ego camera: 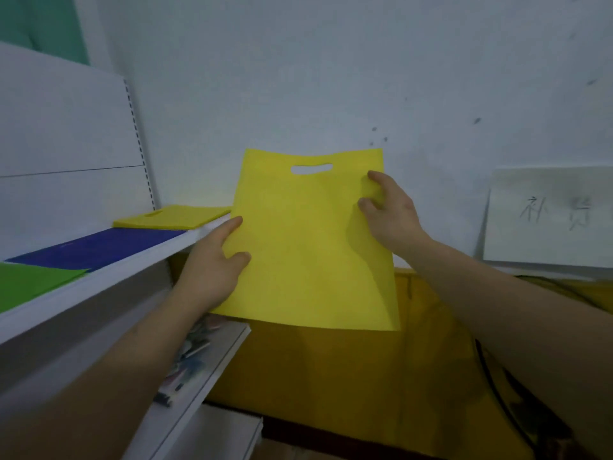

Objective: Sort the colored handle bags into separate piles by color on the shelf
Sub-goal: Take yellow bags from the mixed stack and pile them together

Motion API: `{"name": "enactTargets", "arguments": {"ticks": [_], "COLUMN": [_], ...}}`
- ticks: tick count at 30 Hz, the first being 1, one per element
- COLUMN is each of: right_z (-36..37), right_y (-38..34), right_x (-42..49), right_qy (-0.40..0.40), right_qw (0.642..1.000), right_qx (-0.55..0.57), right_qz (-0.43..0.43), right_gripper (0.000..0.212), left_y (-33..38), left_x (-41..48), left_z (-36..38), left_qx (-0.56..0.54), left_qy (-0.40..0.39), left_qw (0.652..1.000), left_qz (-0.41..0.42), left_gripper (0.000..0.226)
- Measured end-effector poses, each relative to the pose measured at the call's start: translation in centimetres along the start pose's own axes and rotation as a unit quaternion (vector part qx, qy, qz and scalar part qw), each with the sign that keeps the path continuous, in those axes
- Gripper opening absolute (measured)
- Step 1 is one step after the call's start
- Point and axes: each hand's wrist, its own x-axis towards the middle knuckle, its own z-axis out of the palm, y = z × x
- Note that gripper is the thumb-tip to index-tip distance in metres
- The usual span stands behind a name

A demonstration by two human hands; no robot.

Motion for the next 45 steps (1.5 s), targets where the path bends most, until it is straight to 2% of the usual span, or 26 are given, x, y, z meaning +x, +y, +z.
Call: {"name": "enactTargets", "arguments": {"ticks": [16, 22, 33, 39, 45], "right_z": [7.1, 10.4, 17.0, 24.0, 31.5], "right_y": [4.7, 7.3, 10.6, 9.6, 6.4], "right_x": [14.0, 19.0, 28.5, 30.4, 31.6], "right_qy": [0.055, 0.036, -0.034, -0.100, -0.140], "right_qw": [0.997, 0.998, 0.985, 0.972, 0.959], "right_qx": [-0.045, -0.025, 0.061, 0.114, 0.149], "right_qz": [-0.024, -0.053, -0.160, -0.177, -0.197], "right_gripper": [0.052, 0.052, 0.051, 0.052, 0.052], "left_y": [-6.4, -8.1, -9.1, -11.2, -14.0], "left_x": [17.0, 20.9, 25.0, 24.9, 26.0], "left_z": [5.3, 7.0, 10.0, 7.8, 3.5], "left_qx": [-0.040, -0.019, 0.037, 0.107, 0.163], "left_qy": [-0.021, 0.012, 0.142, 0.180, 0.209], "left_qw": [0.999, 1.000, 0.988, 0.972, 0.955], "left_qz": [0.029, 0.021, -0.040, -0.109, -0.133], "left_gripper": [0.056, 0.056, 0.056, 0.058, 0.058]}}
